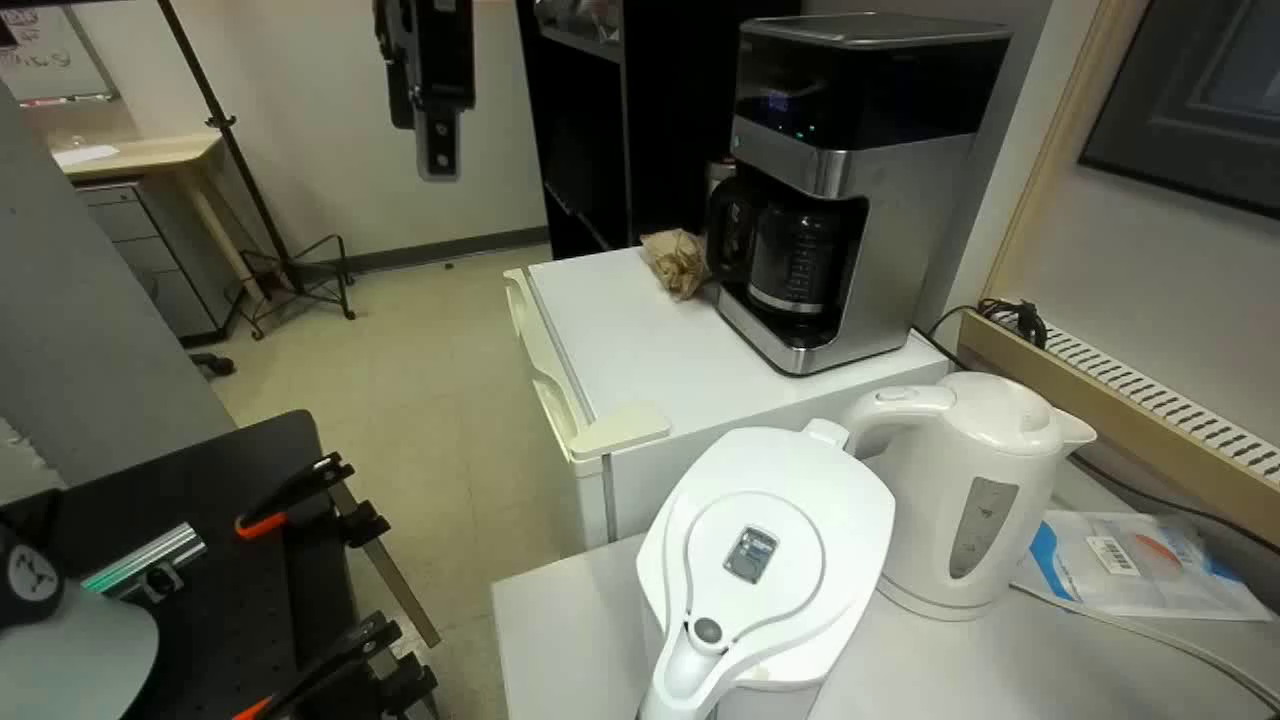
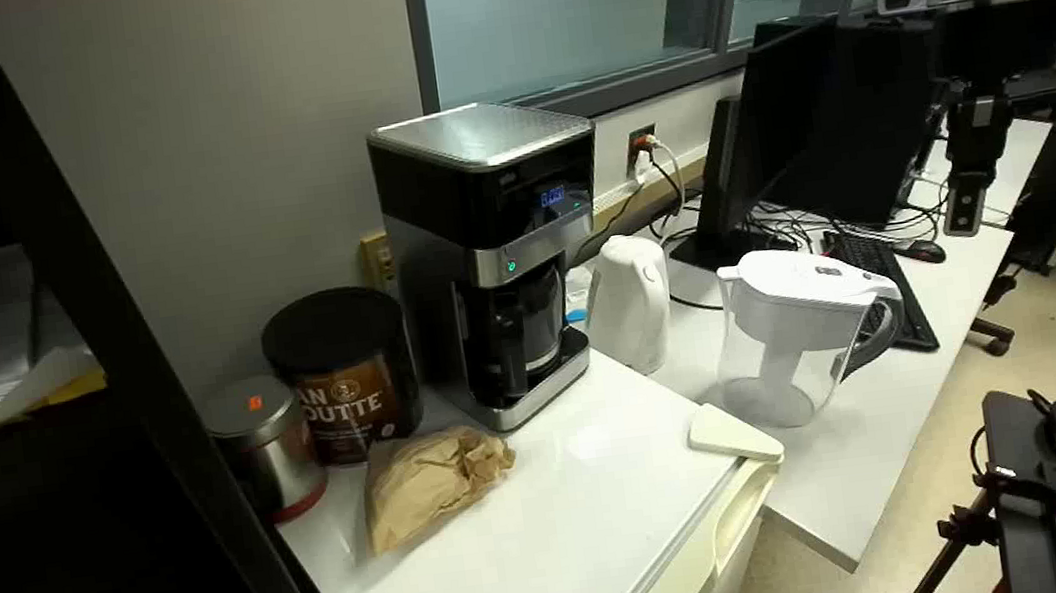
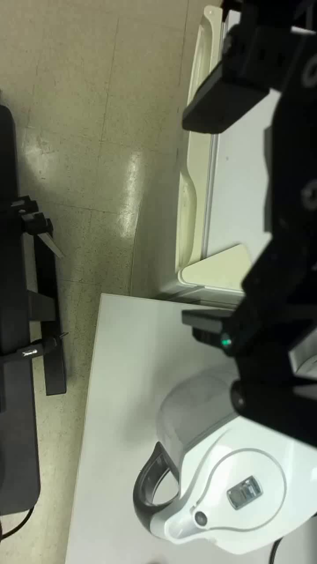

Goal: Press a button on the coffeemaker

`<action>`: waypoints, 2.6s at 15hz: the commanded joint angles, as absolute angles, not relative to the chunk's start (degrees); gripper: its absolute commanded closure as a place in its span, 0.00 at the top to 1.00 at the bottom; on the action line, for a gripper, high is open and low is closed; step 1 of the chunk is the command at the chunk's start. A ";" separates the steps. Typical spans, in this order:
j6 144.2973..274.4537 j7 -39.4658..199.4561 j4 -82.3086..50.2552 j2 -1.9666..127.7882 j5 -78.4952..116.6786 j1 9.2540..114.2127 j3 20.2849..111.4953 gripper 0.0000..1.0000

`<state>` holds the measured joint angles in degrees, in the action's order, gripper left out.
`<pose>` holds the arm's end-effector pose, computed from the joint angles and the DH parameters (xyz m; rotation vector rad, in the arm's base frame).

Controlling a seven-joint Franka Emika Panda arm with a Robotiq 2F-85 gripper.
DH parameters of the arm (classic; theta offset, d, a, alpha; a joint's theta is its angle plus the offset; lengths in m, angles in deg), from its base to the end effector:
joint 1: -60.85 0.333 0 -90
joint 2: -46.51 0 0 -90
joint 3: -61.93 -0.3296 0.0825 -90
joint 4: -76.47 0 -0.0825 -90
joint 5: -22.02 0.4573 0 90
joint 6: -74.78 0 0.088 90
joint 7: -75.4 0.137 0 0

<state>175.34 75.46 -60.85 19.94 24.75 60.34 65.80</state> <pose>0.4449 -0.0281 0.4293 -3.0452 0.1228 0.2694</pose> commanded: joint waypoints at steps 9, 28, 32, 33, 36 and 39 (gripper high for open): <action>175.29 75.21 -60.72 19.97 24.98 59.68 65.25 1.00; 200.37 69.48 -62.31 25.25 9.45 61.50 60.19 1.00; 206.85 66.61 -62.10 28.01 6.67 62.25 59.77 0.70; 208.56 66.45 -62.06 28.69 5.85 62.30 59.59 0.69; 213.07 67.20 -61.59 30.84 3.01 62.06 58.81 0.46; 218.00 69.62 -60.97 32.99 -1.30 61.21 57.87 0.23</action>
